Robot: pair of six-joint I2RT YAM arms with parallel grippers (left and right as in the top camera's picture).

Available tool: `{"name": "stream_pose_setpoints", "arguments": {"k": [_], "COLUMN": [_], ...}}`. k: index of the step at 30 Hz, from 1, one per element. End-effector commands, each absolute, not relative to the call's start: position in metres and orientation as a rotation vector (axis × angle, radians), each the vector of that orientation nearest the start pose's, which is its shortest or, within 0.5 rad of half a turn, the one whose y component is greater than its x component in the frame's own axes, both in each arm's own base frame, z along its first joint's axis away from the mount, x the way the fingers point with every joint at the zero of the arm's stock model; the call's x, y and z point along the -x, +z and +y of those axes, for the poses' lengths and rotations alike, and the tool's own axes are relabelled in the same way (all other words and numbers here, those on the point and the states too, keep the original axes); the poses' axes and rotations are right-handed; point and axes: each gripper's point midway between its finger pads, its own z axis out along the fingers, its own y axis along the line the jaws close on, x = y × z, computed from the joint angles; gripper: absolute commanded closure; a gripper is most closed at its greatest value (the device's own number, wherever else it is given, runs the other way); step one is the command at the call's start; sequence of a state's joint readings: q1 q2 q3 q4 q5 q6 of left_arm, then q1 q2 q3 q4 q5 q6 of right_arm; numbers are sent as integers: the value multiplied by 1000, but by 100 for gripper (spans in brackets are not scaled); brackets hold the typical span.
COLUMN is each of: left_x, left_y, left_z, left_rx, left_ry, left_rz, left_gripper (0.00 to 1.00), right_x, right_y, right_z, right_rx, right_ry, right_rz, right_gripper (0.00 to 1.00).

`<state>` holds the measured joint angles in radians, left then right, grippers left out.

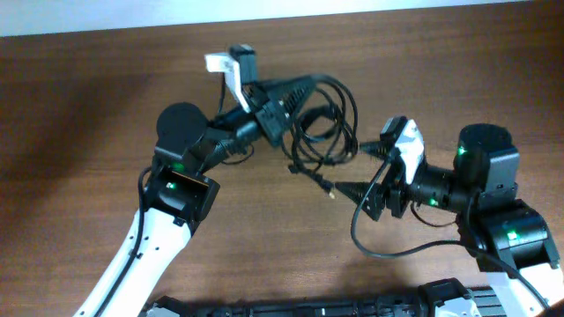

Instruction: Untangle cables

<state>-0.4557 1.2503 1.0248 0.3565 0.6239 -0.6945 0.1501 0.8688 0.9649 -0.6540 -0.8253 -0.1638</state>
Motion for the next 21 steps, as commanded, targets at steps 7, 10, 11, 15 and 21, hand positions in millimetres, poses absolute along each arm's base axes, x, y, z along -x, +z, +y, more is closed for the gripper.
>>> {"name": "stream_pose_setpoints", "arguments": {"k": [7,10,11,15,21], "left_x": [-233,-206,-199,-174,-160], "left_y": [403,407,408,406,403], "left_z": [-285,-283,-282,-275,-270], "left_rx": [-923,-1098,-1145,-1311,-1411], "left_ry": [-1551,-1611,-1619,-1663,-1691], "left_rz": [1448,1354,1322,1243,1202], "left_gripper": [100,100,100,100,100], "right_x": [-289,-297,-298,-310,-307], "right_y": [313,311,311,309,295], "right_z": [111,96,95,61,8], "right_rx": [397,328,322,101,-143], "right_ry": [497,402,394,243,-31], "right_rz": [1908,1923,1923,1950,2000], "right_gripper": [7,7,7,6,4]}}
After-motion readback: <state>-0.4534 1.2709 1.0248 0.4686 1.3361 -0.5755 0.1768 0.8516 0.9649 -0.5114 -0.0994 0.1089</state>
